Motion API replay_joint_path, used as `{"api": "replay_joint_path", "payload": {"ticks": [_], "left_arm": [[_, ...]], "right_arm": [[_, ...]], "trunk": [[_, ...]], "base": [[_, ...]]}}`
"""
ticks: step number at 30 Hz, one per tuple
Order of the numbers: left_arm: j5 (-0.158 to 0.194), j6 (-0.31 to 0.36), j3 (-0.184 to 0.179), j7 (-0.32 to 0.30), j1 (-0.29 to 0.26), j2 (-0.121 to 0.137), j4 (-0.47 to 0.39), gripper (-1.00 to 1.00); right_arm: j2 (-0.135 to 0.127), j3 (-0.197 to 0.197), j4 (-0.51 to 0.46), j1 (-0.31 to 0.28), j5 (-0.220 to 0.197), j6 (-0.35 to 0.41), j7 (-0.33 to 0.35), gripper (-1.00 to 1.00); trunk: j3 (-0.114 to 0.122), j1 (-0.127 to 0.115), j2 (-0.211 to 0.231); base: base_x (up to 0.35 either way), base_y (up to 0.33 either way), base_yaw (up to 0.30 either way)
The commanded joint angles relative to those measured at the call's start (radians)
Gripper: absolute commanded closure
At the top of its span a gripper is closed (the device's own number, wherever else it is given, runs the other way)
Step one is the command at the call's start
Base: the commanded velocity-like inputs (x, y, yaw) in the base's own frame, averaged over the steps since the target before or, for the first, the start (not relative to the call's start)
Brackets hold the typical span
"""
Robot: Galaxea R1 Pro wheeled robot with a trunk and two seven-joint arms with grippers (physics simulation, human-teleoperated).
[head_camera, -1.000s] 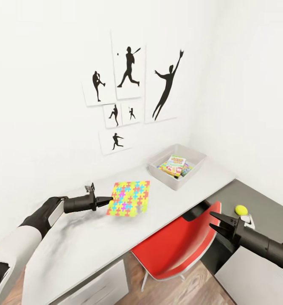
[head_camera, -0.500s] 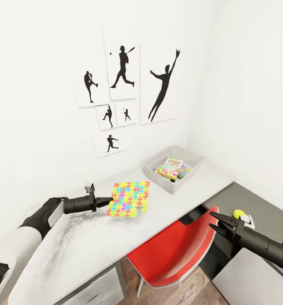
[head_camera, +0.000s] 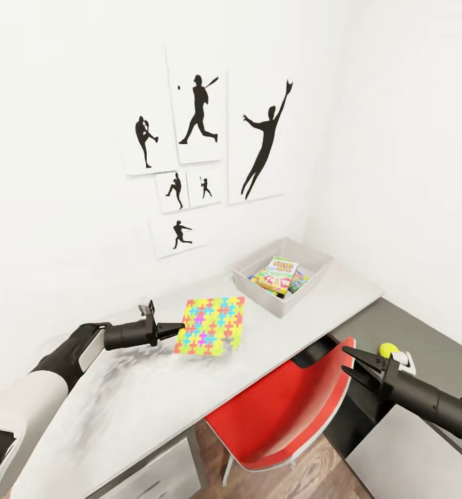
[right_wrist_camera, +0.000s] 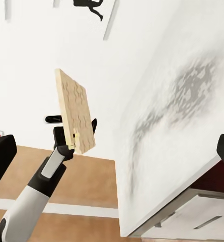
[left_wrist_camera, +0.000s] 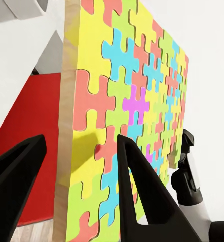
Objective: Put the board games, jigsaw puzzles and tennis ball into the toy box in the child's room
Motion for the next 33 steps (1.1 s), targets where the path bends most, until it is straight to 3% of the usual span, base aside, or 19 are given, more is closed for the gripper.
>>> {"api": "replay_joint_path", "payload": {"ticks": [1,10,33], "left_arm": [[0.006,-0.008,-0.005,-0.003,-0.001,0.001,0.000,1.00],[0.009,-0.042,-0.006,-0.006,-0.001,0.002,0.000,1.00],[0.009,-0.045,-0.006,-0.006,0.000,0.002,0.000,1.00]], "right_arm": [[0.000,-0.001,0.000,-0.001,0.010,0.003,0.010,-1.00],[0.000,-0.001,0.000,-0.001,0.010,0.003,0.010,-1.00],[0.001,0.000,0.000,-0.001,0.010,0.003,0.010,-1.00]], "trunk": [[-0.002,0.001,-0.002],[-0.002,0.001,-0.002],[-0.002,0.001,-0.002]], "base": [[0.163,-0.153,0.000],[0.149,-0.102,0.000],[-0.006,-0.048,0.000]]}}
